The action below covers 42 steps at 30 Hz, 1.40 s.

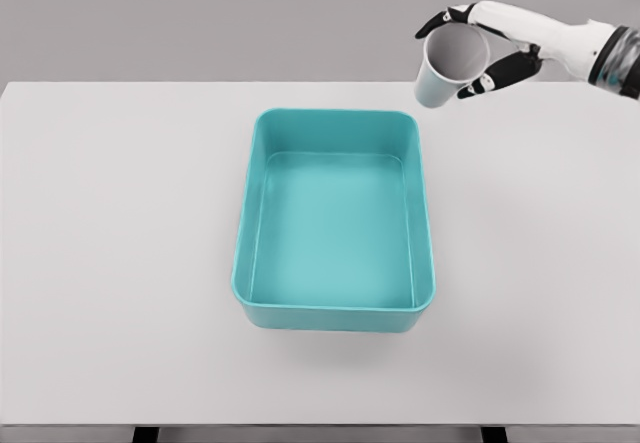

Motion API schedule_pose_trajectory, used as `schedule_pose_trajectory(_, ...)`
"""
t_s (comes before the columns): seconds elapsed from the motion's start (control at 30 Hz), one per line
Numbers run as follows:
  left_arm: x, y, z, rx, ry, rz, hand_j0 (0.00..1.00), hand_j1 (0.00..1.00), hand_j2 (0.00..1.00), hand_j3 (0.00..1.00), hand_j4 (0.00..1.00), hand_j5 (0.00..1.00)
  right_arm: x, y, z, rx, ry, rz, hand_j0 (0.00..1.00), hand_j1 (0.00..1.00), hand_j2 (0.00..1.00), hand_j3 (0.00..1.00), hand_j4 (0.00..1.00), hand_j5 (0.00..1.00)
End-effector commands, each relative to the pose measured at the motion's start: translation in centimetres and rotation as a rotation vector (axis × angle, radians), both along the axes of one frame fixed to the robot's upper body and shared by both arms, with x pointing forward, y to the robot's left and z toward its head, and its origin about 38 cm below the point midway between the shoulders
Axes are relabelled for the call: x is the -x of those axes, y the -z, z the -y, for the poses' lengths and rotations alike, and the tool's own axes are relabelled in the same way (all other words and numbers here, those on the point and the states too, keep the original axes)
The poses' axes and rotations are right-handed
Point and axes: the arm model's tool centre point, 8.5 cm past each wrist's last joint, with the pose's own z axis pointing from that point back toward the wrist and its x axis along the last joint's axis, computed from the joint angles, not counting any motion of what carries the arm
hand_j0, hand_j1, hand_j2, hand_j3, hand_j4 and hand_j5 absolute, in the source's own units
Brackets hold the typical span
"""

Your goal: Put the paper cup into the basket with your right arm

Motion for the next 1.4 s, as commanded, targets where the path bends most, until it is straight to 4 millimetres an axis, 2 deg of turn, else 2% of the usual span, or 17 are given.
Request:
schedule_pose_trajectory(0.0,0.0,0.0,0.0,0.0,0.0,0.0,1.0,1.0,1.0,1.0,1.0,1.0,1.2,-1.6,-1.7,0.015,-0.058,0.054,0.74,0.74,0.74,0.74,0.74,0.74)
schedule_pose_trajectory(0.07,0.0,0.0,0.0,0.0,0.0,0.0,1.0,1.0,1.0,1.0,1.0,1.0,2.0,-2.0,-3.8,0.055,-0.074,0.077,0.74,0.74,0.74,0.74,0.74,0.74)
schedule_pose_trajectory(0.13,0.0,0.0,0.0,0.0,0.0,0.0,1.0,1.0,1.0,1.0,1.0,1.0,2.6,-2.2,-5.0,0.099,-0.071,0.097,0.74,0.74,0.74,0.74,0.74,0.74)
schedule_pose_trajectory(0.17,0.0,0.0,0.0,0.0,0.0,0.0,1.0,1.0,1.0,1.0,1.0,1.0,2.8,-1.8,-6.5,0.11,-0.096,0.096,0.74,0.74,0.74,0.74,0.74,0.74)
schedule_pose_trajectory(0.33,0.0,0.0,0.0,0.0,-0.001,0.0,1.0,1.0,1.0,1.0,1.0,1.0,3.3,-0.3,-9.2,0.233,-0.107,0.121,0.72,0.72,0.72,0.72,0.72,0.72)
schedule_pose_trajectory(0.53,0.0,0.0,0.0,0.0,0.0,0.0,1.0,1.0,1.0,1.0,1.0,1.0,5.2,1.6,-12.6,0.333,-0.192,0.156,0.72,0.72,0.72,0.72,0.72,0.72)
schedule_pose_trajectory(0.73,0.0,0.0,0.0,0.0,0.0,0.0,1.0,1.0,1.0,1.0,1.0,1.0,6.0,4.9,-14.7,0.447,-0.246,0.151,0.72,0.72,0.72,0.72,0.72,0.72)
schedule_pose_trajectory(0.83,0.0,0.0,0.0,0.0,0.0,0.0,1.0,1.0,1.0,1.0,1.0,1.0,6.4,6.5,-15.2,0.497,-0.263,0.142,0.72,0.72,0.72,0.72,0.72,0.72)
schedule_pose_trajectory(0.97,0.0,0.0,0.0,0.0,0.0,-0.002,1.0,1.0,1.0,1.0,1.0,1.0,6.1,7.0,-15.0,0.511,-0.255,0.134,0.72,0.72,0.72,0.72,0.72,0.72)
schedule_pose_trajectory(1.03,0.0,0.0,0.0,0.0,0.0,-0.002,1.0,1.0,1.0,1.0,1.0,1.0,6.2,8.3,-15.9,0.536,-0.275,0.12,0.72,0.72,0.72,0.72,0.72,0.72)
schedule_pose_trajectory(1.2,0.0,0.0,0.0,0.0,0.0,0.0,1.0,1.0,1.0,1.0,1.0,1.0,6.7,9.6,-17.2,0.555,-0.31,0.11,0.72,0.72,0.72,0.72,0.72,0.72)
schedule_pose_trajectory(1.37,0.0,0.0,0.0,0.0,0.0,0.0,1.0,1.0,1.0,1.0,1.0,1.0,6.6,10.0,-17.1,0.566,-0.307,0.105,0.72,0.72,0.72,0.72,0.72,0.72)
